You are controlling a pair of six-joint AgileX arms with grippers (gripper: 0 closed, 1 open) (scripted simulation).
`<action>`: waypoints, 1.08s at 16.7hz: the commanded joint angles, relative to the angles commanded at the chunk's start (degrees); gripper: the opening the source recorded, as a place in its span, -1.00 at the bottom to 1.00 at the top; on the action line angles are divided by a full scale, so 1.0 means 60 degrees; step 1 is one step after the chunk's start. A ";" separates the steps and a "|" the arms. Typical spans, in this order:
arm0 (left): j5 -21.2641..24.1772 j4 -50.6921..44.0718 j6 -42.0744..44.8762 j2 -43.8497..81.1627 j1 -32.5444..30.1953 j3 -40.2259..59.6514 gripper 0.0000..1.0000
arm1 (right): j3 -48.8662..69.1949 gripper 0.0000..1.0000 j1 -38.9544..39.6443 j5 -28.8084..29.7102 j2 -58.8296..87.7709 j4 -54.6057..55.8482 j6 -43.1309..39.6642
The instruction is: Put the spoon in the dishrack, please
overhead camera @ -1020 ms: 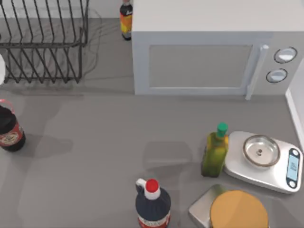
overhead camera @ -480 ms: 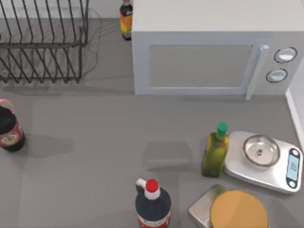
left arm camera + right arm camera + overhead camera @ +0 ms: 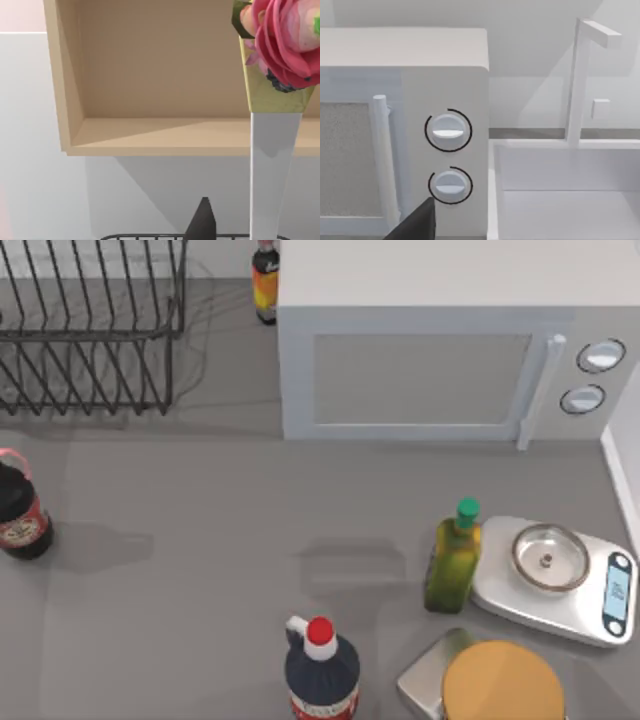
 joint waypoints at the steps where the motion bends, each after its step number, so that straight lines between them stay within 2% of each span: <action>1: -0.0049 0.0510 0.0000 0.0481 -0.0039 -0.0040 -1.00 | 0.0000 1.00 0.0000 0.0000 0.0000 0.0000 0.0000; 11: -0.0669 0.7672 0.0049 0.6110 -0.0770 -0.1367 -1.00 | 0.0000 1.00 0.0000 0.0000 0.0000 0.0000 0.0000; 14: -0.0808 0.8803 0.0031 0.7013 -0.0933 -0.1732 -1.00 | 0.0000 1.00 0.0000 0.0000 0.0000 0.0000 0.0000; 18: -0.0843 0.9053 0.0025 0.7205 -0.0975 -0.1830 -1.00 | 0.0000 1.00 0.0000 0.0000 0.0000 0.0000 0.0000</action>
